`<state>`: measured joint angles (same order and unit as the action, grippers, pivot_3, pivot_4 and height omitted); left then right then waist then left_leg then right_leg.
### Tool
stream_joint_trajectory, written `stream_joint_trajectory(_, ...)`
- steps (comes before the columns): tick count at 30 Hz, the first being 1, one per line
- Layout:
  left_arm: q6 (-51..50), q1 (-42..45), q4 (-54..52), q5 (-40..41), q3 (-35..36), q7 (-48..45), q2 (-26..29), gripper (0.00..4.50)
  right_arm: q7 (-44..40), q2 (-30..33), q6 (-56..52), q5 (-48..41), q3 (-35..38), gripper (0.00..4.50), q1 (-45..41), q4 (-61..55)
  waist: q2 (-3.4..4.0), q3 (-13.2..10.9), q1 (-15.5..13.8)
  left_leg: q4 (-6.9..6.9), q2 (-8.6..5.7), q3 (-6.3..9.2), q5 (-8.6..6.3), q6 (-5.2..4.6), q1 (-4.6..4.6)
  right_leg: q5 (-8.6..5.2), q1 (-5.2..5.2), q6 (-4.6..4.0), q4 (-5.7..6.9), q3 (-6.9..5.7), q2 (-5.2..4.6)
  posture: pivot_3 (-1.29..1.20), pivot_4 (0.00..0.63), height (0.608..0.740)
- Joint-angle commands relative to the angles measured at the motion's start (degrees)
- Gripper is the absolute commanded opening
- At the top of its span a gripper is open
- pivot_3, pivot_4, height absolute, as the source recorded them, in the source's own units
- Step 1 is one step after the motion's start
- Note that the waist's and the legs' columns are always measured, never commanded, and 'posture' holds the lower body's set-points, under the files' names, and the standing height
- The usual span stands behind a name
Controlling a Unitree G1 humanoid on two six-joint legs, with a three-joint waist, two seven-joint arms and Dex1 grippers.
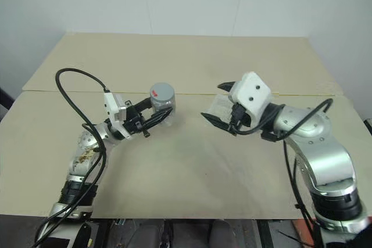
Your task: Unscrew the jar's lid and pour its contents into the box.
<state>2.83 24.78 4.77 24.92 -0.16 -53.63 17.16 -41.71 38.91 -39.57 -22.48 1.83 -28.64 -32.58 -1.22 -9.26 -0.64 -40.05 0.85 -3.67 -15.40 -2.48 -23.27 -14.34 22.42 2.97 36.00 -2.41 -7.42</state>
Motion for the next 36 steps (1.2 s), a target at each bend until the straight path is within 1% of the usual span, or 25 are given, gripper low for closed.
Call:
stream_joint_trajectory(1,2.3,0.5,-0.4,-0.4,-0.1,0.9,-1.7,1.91,4.6,-3.8,-2.8,-3.7,1.8,4.50,-2.2,-2.9,0.00,0.0,0.0,-0.02,0.00,0.00,0.00,-0.01,0.00,0.00,0.00,0.00,0.01,0.00,0.00,0.00,0.150,0.740)
stream_joint_trajectory(5,5.3,-0.3,0.9,-3.3,0.0,5.9,-5.3,1.91,11.2,-9.4,-7.0,-5.8,1.9,4.50,-2.7,-5.0,0.00,0.0,-0.2,-0.04,0.00,0.03,-0.07,-0.12,0.01,0.01,0.00,0.01,0.08,-0.01,0.00,0.00,0.150,0.740)
stream_joint_trajectory(7,6.4,-0.8,1.3,-4.4,-0.2,7.5,-6.9,1.91,13.4,-11.2,-6.9,-5.0,0.3,4.50,-2.0,-6.5,0.00,0.0,-0.1,-0.06,-0.01,0.05,-0.07,-0.12,0.00,0.02,-0.01,0.02,0.08,-0.02,0.00,0.00,0.150,0.740)
stream_joint_trajectory(10,10.1,-0.5,3.1,-7.6,-1.0,10.0,-8.8,1.91,17.8,-15.4,-6.9,-4.4,-2.2,4.50,-1.1,-8.1,0.01,0.0,0.0,-0.03,-0.01,0.04,-0.07,-0.12,0.00,0.03,0.02,0.03,0.08,-0.01,0.00,0.00,0.150,0.740)
stream_joint_trajectory(14,10.8,0.2,4.3,-7.8,-1.2,10.9,-10.0,1.91,21.2,-17.8,-5.4,-1.0,-5.9,4.50,-1.2,-7.8,0.01,0.0,0.1,-0.04,-0.02,0.02,-0.05,-0.09,-0.02,0.03,0.07,0.03,0.11,0.00,0.00,0.00,0.150,0.740)
stream_joint_trajectory(20,12.4,0.3,5.4,-8.7,-2.4,10.9,-11.1,1.91,23.9,-20.1,-3.7,3.1,-9.9,4.50,-1.8,-5.8,0.01,0.0,0.1,-0.03,-0.03,0.03,-0.06,-0.12,-0.01,0.03,0.07,0.03,0.11,-0.01,0.00,0.00,0.150,0.740)
stream_joint_trajectory(29,13.5,-0.4,5.2,-8.9,-3.6,10.9,-11.7,1.91,24.9,-23.1,-3.1,4.8,-10.2,4.50,-2.2,-3.4,0.01,0.0,0.2,-0.02,-0.03,0.02,-0.07,-0.13,-0.02,0.03,0.09,0.04,0.10,-0.02,0.00,0.00,0.150,0.740)
stream_joint_trajectory(36,13.6,-0.2,5.3,-8.7,-3.6,10.8,-11.7,1.91,24.4,-23.9,-3.1,4.7,-10.1,4.50,-2.4,-2.5,0.01,0.0,0.2,-0.02,-0.03,0.02,-0.07,-0.14,-0.02,0.03,0.09,0.04,0.09,-0.02,0.00,0.00,0.150,0.740)
